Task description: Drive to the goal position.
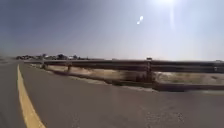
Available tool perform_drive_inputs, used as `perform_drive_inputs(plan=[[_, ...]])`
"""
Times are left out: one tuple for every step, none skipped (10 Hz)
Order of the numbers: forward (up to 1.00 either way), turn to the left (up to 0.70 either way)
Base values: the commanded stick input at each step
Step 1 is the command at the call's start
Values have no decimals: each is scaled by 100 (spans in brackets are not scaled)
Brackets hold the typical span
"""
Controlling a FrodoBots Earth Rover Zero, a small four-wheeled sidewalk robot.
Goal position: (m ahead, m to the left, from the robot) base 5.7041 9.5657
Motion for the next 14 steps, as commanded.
perform_drive_inputs(plan=[[0,50],[0,50],[0,50],[0,50],[0,50],[0,50],[0,50],[0,50],[0,43],[0,22],[0,0],[0,0],[0,0],[0,0]])
